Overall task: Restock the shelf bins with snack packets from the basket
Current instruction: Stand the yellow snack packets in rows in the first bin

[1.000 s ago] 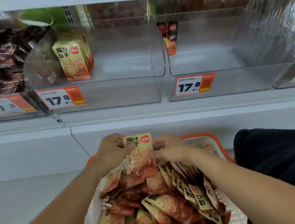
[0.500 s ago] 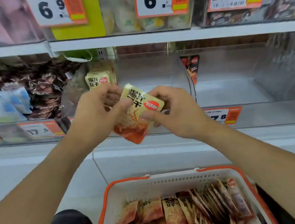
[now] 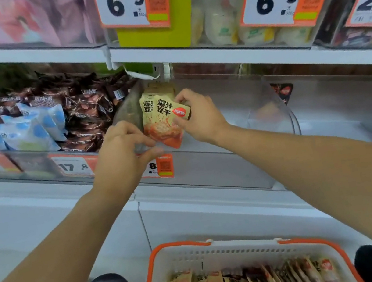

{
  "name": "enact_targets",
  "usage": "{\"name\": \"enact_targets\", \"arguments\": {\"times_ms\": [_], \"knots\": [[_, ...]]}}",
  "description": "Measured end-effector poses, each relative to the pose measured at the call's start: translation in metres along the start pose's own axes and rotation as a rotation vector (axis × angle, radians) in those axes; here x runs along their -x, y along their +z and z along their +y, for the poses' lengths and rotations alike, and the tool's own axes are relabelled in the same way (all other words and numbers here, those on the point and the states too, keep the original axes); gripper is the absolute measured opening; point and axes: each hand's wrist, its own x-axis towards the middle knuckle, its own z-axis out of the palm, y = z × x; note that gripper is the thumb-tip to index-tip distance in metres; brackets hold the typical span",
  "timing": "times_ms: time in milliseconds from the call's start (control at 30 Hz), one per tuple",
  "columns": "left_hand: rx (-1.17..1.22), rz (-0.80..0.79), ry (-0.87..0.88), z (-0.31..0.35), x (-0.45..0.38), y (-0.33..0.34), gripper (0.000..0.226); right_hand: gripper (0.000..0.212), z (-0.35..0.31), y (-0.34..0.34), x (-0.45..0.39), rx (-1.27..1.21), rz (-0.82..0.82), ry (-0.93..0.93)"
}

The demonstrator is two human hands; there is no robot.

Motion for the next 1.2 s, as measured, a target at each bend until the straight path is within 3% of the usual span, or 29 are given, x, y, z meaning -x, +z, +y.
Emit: {"name": "enact_targets", "arguments": {"times_ms": [200,333,633,900,1000,1100,1200], "knots": [[0.053,0.012,0.063,-0.008,-0.003,0.002,0.019,0.028,-0.006,0.028,-0.034,0.093,-0.031,0.032],[0.124,0.022,0.034,-0.011,-0.003,0.004,0.030,0.031,-0.008,0.040,-0.037,0.265,0.051,0.055],[0.166,0.018,0.001,-0.009,-0.004,0.003,0.032,0.046,-0.008,0.047,-0.041,0.236,0.071,0.147],[0.140,0.048,0.018,-0.006,-0.003,0.007,0.022,0.054,-0.007,0.030,-0.031,0.152,0.099,0.178],[0.071,0.052,0.027,-0.007,-0.002,0.009,0.023,0.037,-0.012,0.008,-0.008,0.100,0.171,0.061],[-0.046,0.063,0.063,0.001,0.003,0.008,0.023,0.021,-0.020,-0.022,0.041,0.026,0.225,-0.191],[-0.029,0.060,0.193,0.020,0.015,0.007,0.010,0.017,-0.012,-0.036,0.109,0.018,0.124,-0.428]]}}
